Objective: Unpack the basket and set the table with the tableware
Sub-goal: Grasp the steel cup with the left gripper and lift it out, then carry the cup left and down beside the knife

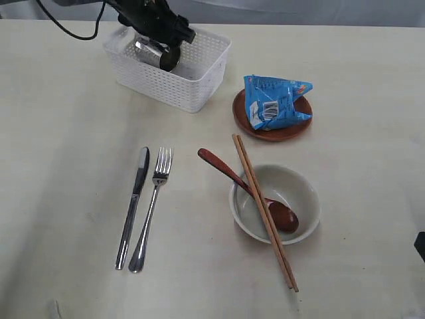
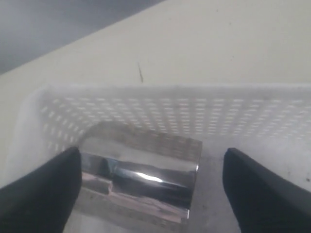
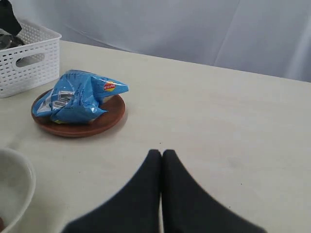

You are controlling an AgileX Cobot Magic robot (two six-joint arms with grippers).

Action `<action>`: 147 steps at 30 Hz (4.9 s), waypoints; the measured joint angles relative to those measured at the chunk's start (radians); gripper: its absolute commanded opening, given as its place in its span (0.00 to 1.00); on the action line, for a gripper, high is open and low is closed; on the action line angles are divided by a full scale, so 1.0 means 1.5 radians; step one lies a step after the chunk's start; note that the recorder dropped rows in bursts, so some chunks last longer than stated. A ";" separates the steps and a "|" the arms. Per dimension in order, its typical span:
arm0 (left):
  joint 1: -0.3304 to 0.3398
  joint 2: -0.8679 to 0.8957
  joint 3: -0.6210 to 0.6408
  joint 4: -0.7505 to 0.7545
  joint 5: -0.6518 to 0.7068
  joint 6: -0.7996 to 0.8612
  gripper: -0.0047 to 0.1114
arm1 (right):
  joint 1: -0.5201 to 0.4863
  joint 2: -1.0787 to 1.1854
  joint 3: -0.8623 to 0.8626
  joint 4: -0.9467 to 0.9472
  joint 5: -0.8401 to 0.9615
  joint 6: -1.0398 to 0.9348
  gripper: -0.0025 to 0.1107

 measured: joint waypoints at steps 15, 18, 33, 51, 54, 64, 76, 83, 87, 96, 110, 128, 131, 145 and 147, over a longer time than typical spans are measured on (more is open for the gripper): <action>0.000 0.035 0.000 0.010 0.050 0.004 0.53 | 0.000 0.000 0.000 0.000 0.000 0.000 0.02; 0.000 0.035 0.000 0.010 0.050 0.004 0.26 | 0.000 0.000 0.000 0.000 0.000 0.000 0.02; 0.016 0.030 -0.002 0.119 0.105 -0.030 0.04 | 0.000 0.000 0.000 0.000 0.000 0.000 0.02; 0.043 -0.043 -0.002 0.017 0.175 0.052 0.04 | 0.000 0.000 0.000 0.000 0.000 0.000 0.02; 0.045 -0.074 -0.002 0.014 0.188 0.050 0.04 | 0.000 0.000 0.000 0.000 0.000 0.000 0.02; 0.046 -0.179 0.079 -0.058 0.239 0.045 0.04 | 0.000 0.000 0.000 0.000 0.000 0.000 0.02; 0.046 -0.284 0.122 -0.092 0.413 0.062 0.04 | 0.000 0.000 0.000 0.000 0.000 0.000 0.02; 0.046 -0.322 0.168 -0.134 0.474 0.063 0.04 | 0.000 0.000 0.000 0.000 0.000 0.000 0.02; 0.046 -0.384 0.222 -0.134 0.473 0.056 0.04 | 0.000 0.000 0.000 0.000 0.000 0.000 0.02; 0.046 -0.436 0.442 -0.053 0.473 0.010 0.04 | 0.000 0.000 0.000 0.000 0.000 0.000 0.02; 0.046 -0.350 0.481 -0.101 0.473 0.020 0.04 | 0.000 0.000 0.000 0.000 0.000 0.000 0.02; 0.047 -0.308 0.365 -0.124 0.469 0.045 0.04 | 0.000 0.000 0.000 0.000 0.000 0.000 0.02; 0.047 -0.308 0.362 -0.139 0.469 0.045 0.04 | 0.000 0.000 0.000 0.000 0.000 0.000 0.02; 0.047 -0.302 0.362 -0.092 0.471 0.023 0.04 | 0.000 0.000 0.000 0.000 0.000 0.000 0.02; 0.047 -0.302 0.362 -0.087 0.471 0.023 0.04 | 0.000 0.000 0.000 0.000 0.000 0.000 0.02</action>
